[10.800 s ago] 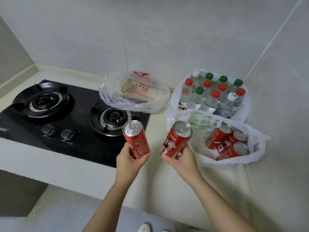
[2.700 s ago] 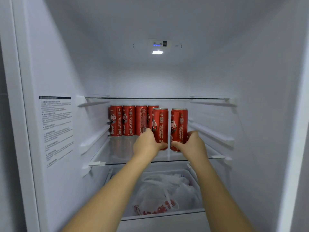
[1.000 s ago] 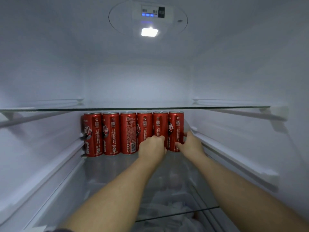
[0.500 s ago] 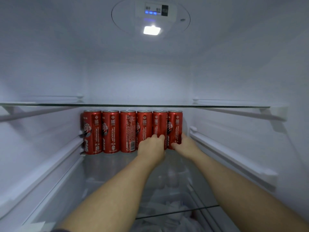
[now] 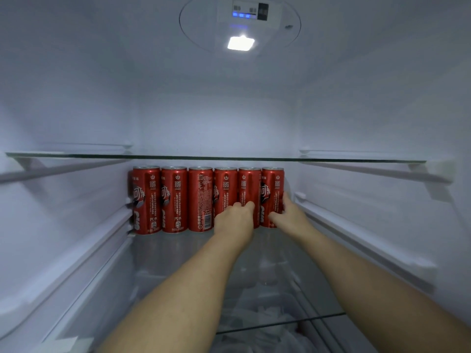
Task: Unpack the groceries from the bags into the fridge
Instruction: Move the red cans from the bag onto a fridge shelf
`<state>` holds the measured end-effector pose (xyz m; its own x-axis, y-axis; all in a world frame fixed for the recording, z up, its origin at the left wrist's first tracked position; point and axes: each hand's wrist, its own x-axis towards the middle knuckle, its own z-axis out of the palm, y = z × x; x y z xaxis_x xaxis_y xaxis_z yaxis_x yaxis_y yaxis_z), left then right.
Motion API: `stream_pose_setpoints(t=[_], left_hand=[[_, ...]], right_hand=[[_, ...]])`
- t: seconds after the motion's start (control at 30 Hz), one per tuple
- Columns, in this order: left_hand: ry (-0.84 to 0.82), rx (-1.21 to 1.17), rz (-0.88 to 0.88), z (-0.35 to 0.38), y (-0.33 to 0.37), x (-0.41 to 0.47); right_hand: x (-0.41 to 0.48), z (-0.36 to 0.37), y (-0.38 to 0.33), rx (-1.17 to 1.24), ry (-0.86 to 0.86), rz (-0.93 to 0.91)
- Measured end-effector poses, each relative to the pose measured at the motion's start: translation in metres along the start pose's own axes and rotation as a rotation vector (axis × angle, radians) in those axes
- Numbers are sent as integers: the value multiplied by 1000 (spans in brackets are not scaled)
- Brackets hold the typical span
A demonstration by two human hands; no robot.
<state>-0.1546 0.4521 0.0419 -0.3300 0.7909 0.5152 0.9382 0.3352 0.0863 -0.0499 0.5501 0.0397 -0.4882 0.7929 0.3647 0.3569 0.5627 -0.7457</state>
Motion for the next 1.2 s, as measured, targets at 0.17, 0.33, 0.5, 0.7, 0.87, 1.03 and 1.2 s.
stream_pose_setpoints(t=[0.17,0.33,0.5,0.7,0.87,1.03,1.2], left_hand=[[-80,25,-14,-5,3,-4],[-203,43,5,-17,7,-6],[-363,131,71,-37,25,-11],[-275,108,111,-75,63,-36],[-88,-115,193,-95,106,-97],[101,-426,322,-110,160,-179],[376,-668,500,-113,207,-259]], right_hand=[[-10,3,0,-17,-21,-1],[-54,-10,-17,-400,16,9],[-121,-52,-30,-852,-105,-74],[-194,-108,-47,-1392,-195,-131],[-268,-148,-55,-1510,-122,-198],[-349,-191,-46,-1607,46,-333],[-443,-233,-46,-1641,133,-338]])
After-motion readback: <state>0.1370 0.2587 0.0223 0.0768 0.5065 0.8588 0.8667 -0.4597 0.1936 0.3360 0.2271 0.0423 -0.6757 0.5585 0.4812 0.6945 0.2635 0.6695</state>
